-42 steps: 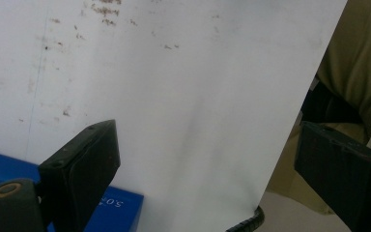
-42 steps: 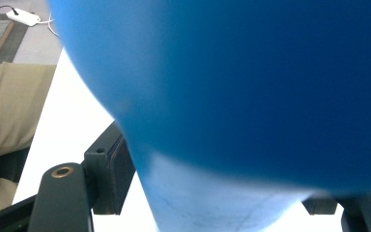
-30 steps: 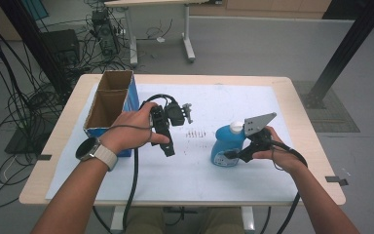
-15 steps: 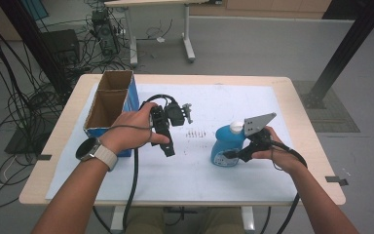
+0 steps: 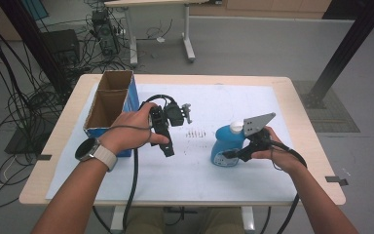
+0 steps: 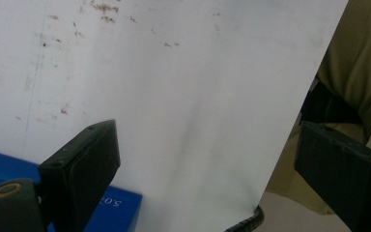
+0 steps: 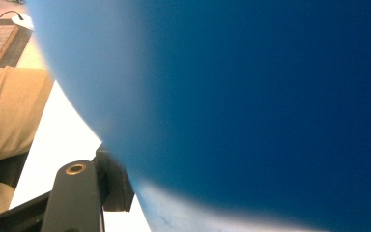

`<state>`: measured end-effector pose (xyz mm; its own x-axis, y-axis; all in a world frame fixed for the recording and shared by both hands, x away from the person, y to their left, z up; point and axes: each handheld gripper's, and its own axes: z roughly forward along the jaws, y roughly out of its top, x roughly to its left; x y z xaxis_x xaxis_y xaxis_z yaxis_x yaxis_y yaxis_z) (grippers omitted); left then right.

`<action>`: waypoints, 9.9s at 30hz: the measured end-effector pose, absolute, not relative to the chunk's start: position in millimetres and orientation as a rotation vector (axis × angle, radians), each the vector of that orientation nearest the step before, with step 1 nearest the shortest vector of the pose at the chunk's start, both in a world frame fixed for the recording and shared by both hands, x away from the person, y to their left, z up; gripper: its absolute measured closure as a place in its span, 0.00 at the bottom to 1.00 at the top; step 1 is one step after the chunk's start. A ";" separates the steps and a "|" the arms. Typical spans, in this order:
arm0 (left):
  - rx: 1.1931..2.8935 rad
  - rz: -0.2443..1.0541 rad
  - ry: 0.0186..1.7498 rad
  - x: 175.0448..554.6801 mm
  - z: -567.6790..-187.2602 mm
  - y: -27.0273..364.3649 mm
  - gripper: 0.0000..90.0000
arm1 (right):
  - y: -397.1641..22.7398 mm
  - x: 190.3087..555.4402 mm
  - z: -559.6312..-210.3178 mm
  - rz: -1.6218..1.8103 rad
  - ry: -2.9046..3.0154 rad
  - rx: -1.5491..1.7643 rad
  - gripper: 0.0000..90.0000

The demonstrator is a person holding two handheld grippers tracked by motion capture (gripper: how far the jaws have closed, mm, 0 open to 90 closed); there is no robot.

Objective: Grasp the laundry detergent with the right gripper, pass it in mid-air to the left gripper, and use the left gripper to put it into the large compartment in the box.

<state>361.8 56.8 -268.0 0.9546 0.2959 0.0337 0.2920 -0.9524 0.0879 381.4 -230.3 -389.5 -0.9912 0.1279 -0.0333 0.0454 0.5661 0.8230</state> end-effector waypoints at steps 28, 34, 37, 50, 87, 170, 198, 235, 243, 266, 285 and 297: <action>3.029 0.062 0.455 362.2 -269.8 58.3 0.10 | -229.3 382.4 -392.8 1.446 2.699 0.144 0.42; 3.023 0.062 0.460 362.1 -270.5 58.8 0.10 | -229.2 382.4 -393.3 1.455 2.697 0.138 0.45; 3.023 0.061 0.461 362.0 -270.9 58.8 0.10 | -229.2 382.3 -393.5 1.461 2.697 0.134 0.47; 3.020 0.062 0.460 362.4 -271.4 59.2 0.10 | -230.0 383.1 -394.4 1.473 2.697 0.122 0.47; 3.014 0.067 0.459 361.2 -269.6 63.0 0.10 | -228.8 383.3 -392.7 1.455 2.712 0.122 0.49; 3.008 0.081 0.463 360.9 -267.0 67.7 0.10 | -229.1 385.1 -393.0 1.462 2.719 0.126 0.49; 3.008 0.081 0.458 361.9 -266.7 69.0 0.10 | -229.3 385.1 -393.1 1.463 2.719 0.131 0.49; 2.996 0.106 0.442 356.9 -256.2 74.5 0.10 | -223.0 379.2 -379.9 1.414 2.738 0.096 0.49; 2.996 0.136 0.419 352.7 -245.7 76.3 0.10 | -215.8 374.1 -363.6 1.403 2.746 0.080 0.49; 3.007 0.166 0.277 351.7 -213.7 71.3 0.10 | -182.9 356.7 -328.2 1.364 2.773 0.036 0.49; 3.030 0.183 0.104 355.1 -174.4 49.2 0.09 | -151.7 356.2 -304.8 1.379 2.783 0.017 0.49; 3.053 0.168 0.039 355.5 -162.4 32.7 0.09 | -136.0 359.4 -301.5 1.413 2.789 0.006 0.49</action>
